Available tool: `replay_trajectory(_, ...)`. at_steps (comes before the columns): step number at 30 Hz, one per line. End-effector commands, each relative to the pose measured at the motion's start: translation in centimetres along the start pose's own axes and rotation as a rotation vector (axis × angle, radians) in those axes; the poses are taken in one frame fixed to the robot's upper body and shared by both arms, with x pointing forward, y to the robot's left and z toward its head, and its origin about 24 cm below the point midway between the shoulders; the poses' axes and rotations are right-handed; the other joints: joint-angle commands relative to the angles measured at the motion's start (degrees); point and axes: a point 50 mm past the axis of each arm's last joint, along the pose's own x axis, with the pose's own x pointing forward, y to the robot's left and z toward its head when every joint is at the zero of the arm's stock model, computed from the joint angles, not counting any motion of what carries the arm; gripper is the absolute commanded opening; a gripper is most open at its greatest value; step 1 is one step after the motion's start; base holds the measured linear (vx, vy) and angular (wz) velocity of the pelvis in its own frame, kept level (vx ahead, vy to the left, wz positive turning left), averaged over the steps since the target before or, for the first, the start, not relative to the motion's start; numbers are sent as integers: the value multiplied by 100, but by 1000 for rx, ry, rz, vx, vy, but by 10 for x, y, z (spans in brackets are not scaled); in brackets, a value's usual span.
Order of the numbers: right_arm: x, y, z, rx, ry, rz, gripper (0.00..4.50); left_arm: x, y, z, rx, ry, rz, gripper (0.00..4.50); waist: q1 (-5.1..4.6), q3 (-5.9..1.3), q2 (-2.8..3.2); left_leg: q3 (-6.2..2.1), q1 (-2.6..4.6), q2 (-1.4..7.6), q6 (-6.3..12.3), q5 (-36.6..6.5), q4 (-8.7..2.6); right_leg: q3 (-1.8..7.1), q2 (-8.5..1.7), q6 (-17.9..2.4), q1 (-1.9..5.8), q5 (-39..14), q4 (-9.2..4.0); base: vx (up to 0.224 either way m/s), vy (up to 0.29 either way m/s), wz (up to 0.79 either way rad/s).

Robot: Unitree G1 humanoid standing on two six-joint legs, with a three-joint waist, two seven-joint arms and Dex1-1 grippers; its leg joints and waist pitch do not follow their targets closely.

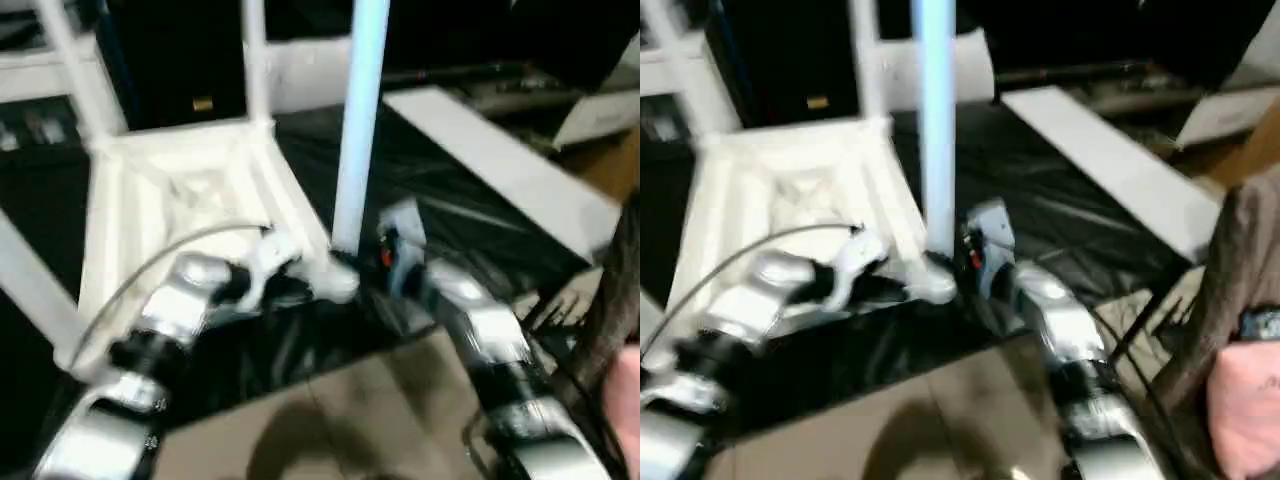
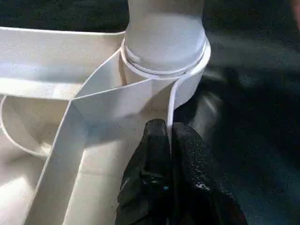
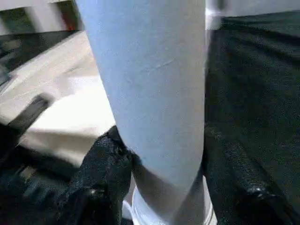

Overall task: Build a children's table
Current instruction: Rotate leg to tighten

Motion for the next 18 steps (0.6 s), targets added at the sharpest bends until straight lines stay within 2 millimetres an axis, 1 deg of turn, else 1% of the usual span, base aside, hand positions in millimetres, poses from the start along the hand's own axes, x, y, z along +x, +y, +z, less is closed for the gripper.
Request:
replay_trajectory(1, 26, 45, -12, 67, 63, 136, 193, 10, -2, 32, -25, -120, 128, 0, 167, -394, -104, -35, -316, 116, -7, 22, -311, 378, -455, -137, 420, -2923, -783, 48, -34, -33)
replay_trajectory(2, 27, 46, -12, 56, 65, 140, 193, 11, -3, 34, -27, -126, 139, 0, 104, -385, 15, -34, -200, 188, -16, -284, -381, 349, -266, -631, 288, -1487, -699, 0, 0, 0)
replay_trajectory(3, 28, 49, -12, 54, 61, 150, 193, 12, -5, 37, -31, -131, 159, 0, 82, -411, 17, -23, -182, 197, 22, -281, -361, 367, -251, -824, 300, -1041, -667, 0, 0, 0)
replay_trajectory(4, 28, 49, -12, 56, 59, 153, 193, 12, -5, 37, -32, -131, 163, 0, 76, -422, 23, -28, -187, 206, 71, -232, -373, 358, -244, -988, 332, -674, -636, 0, 0, 0)
replay_trajectory(5, 29, 51, -12, 63, 54, 162, 249, 12, -5, 38, -34, -134, 175, 0, 77, -431, -1, -4, -207, 191, 197, -102, -363, 348, -219, -1155, 369, -178, -620, 0, 0, 0)
replay_trajectory(6, 27, 50, -12, 60, 45, 161, 263, 12, -7, 38, -30, -132, 180, 0, 104, -421, 4, 13, -184, 196, 324, -48, -359, 360, -215, -1288, 341, 117, -616, 0, 0, 0)
replay_trajectory(7, 26, 48, -13, 56, 42, 155, 263, 11, -7, 38, -25, -128, 181, 0, 101, -414, -3, 19, -187, 199, 364, -71, -362, 361, -216, -1334, 347, 169, -609, 0, 0, 0)
replay_trajectory(8, 25, 46, -14, 54, 41, 149, 270, 10, -6, 36, -21, -123, 181, 0, 114, -397, -10, 44, -171, 204, 420, -252, -373, 361, -224, -1360, 350, 18, -637, 0, 0, 0)
replay_trajectory(9, 23, 44, -14, 43, 35, 147, 284, 9, -5, 34, -18, -119, 183, 0, 114, -384, -12, 51, -169, 206, 419, -327, -383, 362, -226, -1341, 352, -109, -653, 0, 0, 0)
replay_trajectory(10, 21, 41, -15, 28, 30, 138, 300, 7, -4, 33, -17, -115, 186, 0, 126, -377, 12, 64, -141, 217, 383, -481, -389, 372, -233, -1291, 337, -357, -688, 0, 0, 0)
replay_trajectory(11, 19, 38, -15, 17, 26, 128, 308, 5, -4, 31, -11, -113, 188, 0, 132, -370, 46, 66, -132, 220, 365, -546, -392, 376, -236, -1275, 329, -449, -699, 0, 0, 0)
replay_trajectory(12, 18, 37, -15, 10, 24, 120, 315, 5, -4, 31, -7, -111, 190, 0, 136, -373, 20, 74, -122, 231, 348, -605, -395, 386, -234, -1240, 327, -520, -710, 0, 0, 0)
replay_trajectory(13, 14, 34, -16, -1, 15, 124, 329, 2, -3, 29, 5, -110, 185, 0, 139, -377, 34, 69, -123, 233, 339, -592, -398, 388, -235, -1241, 332, -508, -702, 0, 0, 0)
replay_trajectory(14, 11, 32, -16, -8, 9, 128, 345, 1, -3, 28, 13, -108, 182, 0, 146, -375, 33, 71, -113, 251, 348, -589, -404, 395, -231, -1244, 324, -427, -697, 0, 0, 0)
replay_trajectory(15, 5, 27, -15, -24, -3, 123, 345, -2, -3, 24, 21, -102, 177, 0, 141, -376, 34, 69, -121, 251, 350, -564, -407, 396, -231, -1253, 334, -383, -691, 0, 0, 0)
replay_trajectory(16, -1, 23, -15, -40, -16, 121, 354, -6, -2, 21, 41, -104, 169, 0, 151, -377, 61, 67, -119, 252, 353, -546, -408, 393, -229, -1252, 338, -329, -687, 0, 0, 0)
replay_trajectory(17, -8, 20, -15, -49, -28, 120, 359, -9, -1, 18, 56, -107, 161, 0, 158, -383, 49, 63, -130, 257, 379, -501, -405, 398, -227, -1225, 357, -197, -686, 0, 0, 0)
replay_trajectory(18, -14, 17, -15, -39, -43, 122, 365, -12, 0, 14, 46, -99, 164, 0, 143, -387, 43, 66, -145, 251, 416, -446, -409, 396, -222, -1223, 376, -101, -680, 0, 0, 0)
